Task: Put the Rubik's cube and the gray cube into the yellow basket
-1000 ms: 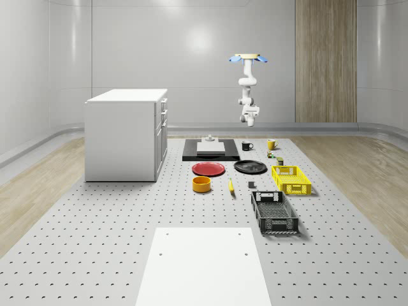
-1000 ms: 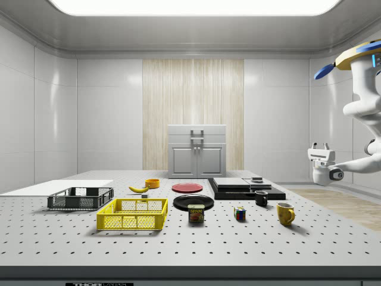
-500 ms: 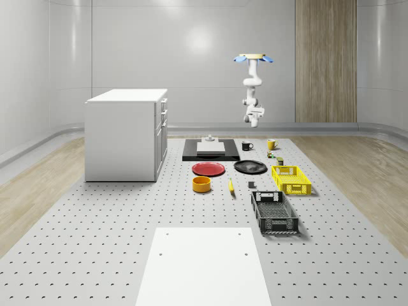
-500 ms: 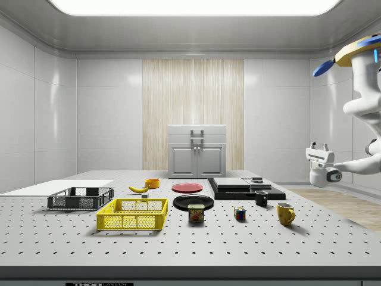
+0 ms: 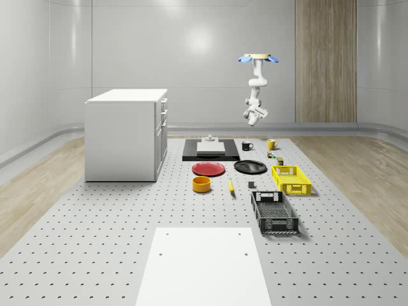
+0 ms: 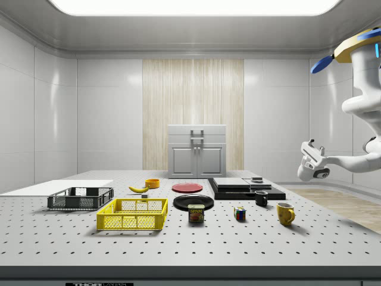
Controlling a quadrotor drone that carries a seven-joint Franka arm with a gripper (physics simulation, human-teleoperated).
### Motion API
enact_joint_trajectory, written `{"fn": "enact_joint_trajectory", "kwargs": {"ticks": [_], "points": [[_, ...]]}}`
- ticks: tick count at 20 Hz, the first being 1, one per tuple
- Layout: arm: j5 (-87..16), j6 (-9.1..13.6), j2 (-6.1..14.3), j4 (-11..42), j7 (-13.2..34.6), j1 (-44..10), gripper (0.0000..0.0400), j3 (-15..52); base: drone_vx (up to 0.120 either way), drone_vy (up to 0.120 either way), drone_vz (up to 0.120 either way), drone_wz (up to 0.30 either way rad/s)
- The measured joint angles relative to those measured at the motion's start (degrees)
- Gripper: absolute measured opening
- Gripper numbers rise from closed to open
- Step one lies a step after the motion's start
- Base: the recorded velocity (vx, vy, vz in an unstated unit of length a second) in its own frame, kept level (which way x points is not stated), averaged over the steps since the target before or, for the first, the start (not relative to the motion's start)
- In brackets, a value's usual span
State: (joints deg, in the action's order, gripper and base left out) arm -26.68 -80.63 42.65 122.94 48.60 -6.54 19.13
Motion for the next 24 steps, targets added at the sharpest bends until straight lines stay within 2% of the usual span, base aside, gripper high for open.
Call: {"fn": "enact_joint_trajectory", "kwargs": {"ticks": [3,7,9,12,15,18,21,24], "points": [[-14.88,-0.75,1.43,6.26,2.87,-3.59,0.0400,9.70,0.120,0.120,0.000,0.000],[-40.26,-0.99,4.51,20.25,10.04,-11.09,0.0400,24.29,0.120,0.120,0.000,0.000],[-52.87,0.18,6.18,27.50,15.00,-16.34,0.0400,30.73,0.120,0.120,0.000,0.000],[-68.10,3.70,8.52,35.47,22.63,-25.57,0.0400,38.37,0.120,0.027,-0.027,0.000],[-77.68,7.74,10.70,39.72,28.94,-34.36,0.0400,43.69,0.120,0.000,-0.120,0.000],[-82.87,10.87,12.66,41.66,33.42,-41.10,0.0400,47.17,0.120,0.000,-0.120,0.000],[-85.43,12.75,14.34,42.49,36.41,-45.67,0.0400,49.38,0.120,0.000,-0.120,0.000],[-86.56,13.64,15.76,42.83,38.38,-48.63,0.0400,50.82,0.120,0.000,-0.120,0.000]]}}
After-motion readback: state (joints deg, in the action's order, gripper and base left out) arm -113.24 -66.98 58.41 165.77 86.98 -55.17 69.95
